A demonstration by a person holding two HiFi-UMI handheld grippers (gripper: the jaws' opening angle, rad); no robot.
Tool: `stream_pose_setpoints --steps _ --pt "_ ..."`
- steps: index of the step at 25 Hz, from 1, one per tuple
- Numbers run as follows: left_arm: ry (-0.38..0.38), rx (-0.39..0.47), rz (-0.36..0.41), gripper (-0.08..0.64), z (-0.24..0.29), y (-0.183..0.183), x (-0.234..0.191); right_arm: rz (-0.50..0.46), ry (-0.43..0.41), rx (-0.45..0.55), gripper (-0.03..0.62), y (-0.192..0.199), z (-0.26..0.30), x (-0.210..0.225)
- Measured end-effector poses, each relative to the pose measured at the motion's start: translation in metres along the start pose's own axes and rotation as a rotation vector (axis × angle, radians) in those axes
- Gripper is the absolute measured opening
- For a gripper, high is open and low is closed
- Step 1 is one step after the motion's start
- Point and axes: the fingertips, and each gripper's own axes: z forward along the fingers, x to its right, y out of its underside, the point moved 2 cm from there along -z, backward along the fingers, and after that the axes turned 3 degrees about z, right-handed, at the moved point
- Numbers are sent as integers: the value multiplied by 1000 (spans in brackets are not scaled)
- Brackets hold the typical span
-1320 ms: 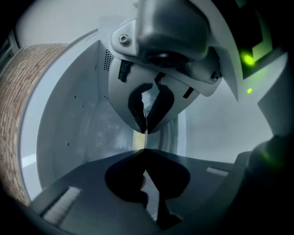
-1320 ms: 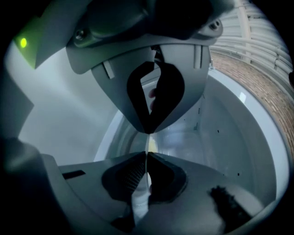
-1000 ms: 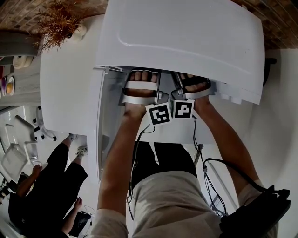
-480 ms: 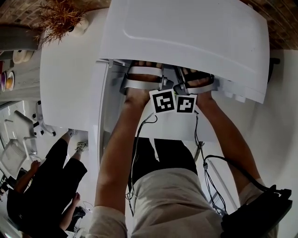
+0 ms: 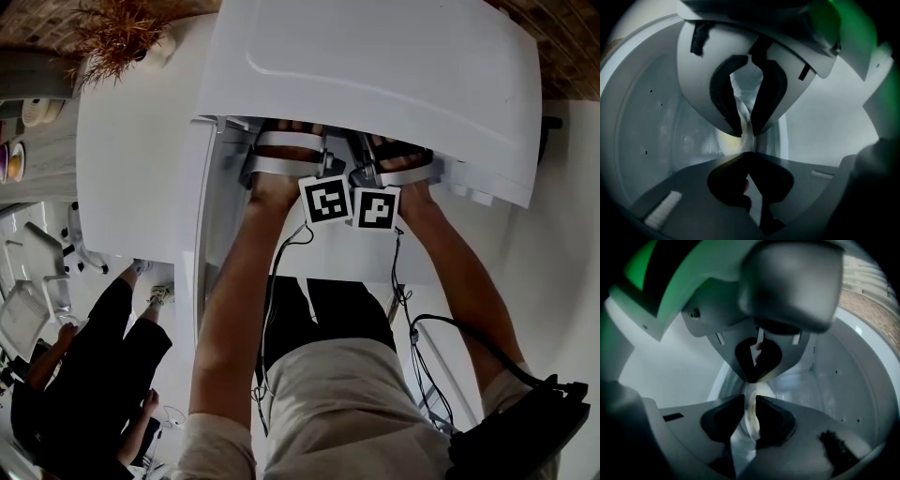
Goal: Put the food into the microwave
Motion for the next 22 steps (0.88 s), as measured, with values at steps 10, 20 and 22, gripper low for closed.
stream_pose_setpoints --steps 10,20,22 --pt "10 -15 13 6 3 -1 1 54 -53 67 80 -7 -11 -3" --pt "6 -6 9 6 2 -8 2 69 -61 85 80 -4 -20 -8" --pt "4 -11 10 6 2 -8 2 76 -66 96 81 -5 -23 -9"
